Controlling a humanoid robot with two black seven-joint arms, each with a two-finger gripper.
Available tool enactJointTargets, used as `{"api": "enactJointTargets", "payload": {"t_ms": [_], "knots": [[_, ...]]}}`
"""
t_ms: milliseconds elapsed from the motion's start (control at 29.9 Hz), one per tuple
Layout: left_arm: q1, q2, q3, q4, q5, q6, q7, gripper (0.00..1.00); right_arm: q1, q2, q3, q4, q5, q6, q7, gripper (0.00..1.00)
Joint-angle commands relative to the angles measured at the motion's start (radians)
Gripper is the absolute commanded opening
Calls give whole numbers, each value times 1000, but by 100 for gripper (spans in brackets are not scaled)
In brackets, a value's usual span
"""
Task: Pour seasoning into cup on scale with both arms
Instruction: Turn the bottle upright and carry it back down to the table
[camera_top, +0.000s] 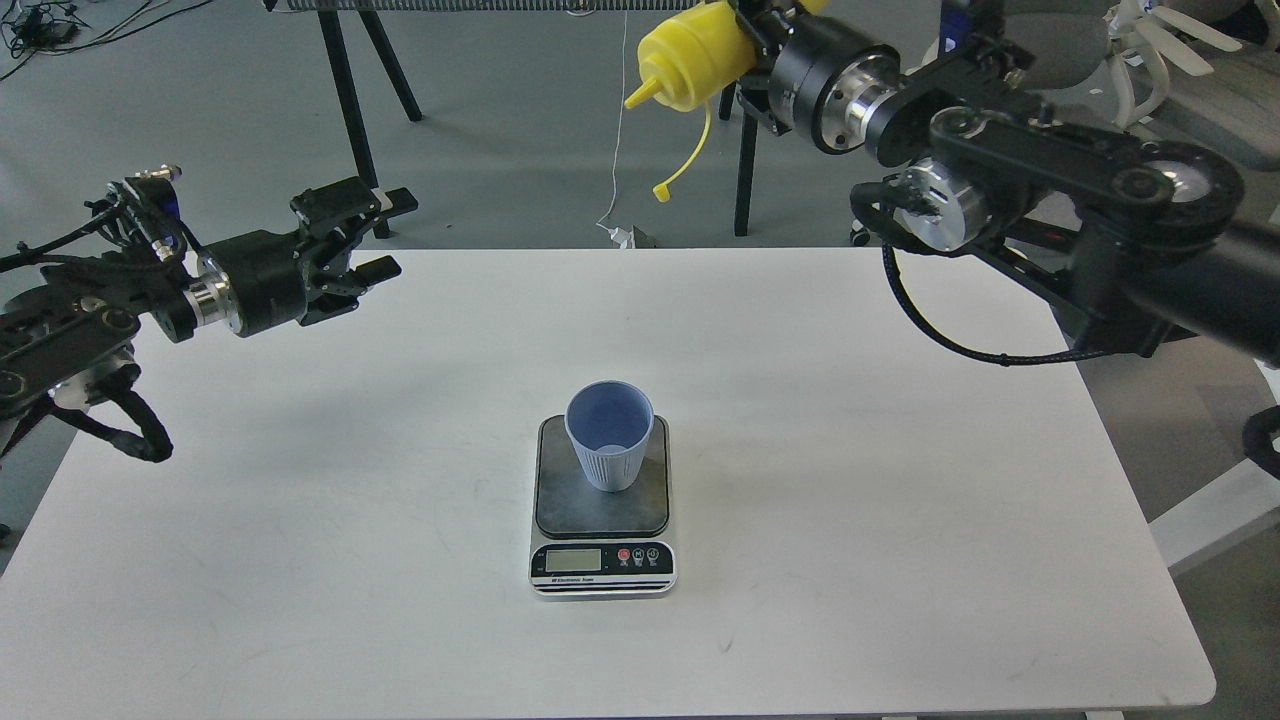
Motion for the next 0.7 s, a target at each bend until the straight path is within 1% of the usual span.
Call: {"api": "enactJointTargets", "payload": {"t_ms": [0,100,201,334,468,501,669], "knots": [[0,0,4,0,0,0,0,99,-128,-151,214,116,200,52,3,2],[0,2,4,0,0,0,0,99,-290,-266,355,219,318,114,6,2],[0,2,4,0,0,0,0,99,-500,-317,520,275,446,235,9,2],[-1,0,4,0,0,0,0,99,-776,-318,717,287,599,466,8,2],[0,0,5,0,2,0,0,99,-950,-308,782,284,725,707,8,2],[0,0,4,0,0,0,0,99,-984,-305,782,284,751,727,11,2],[2,2,4,-1,0,0,0,99,-1136,-227,785,270,794,727,18,2]]}}
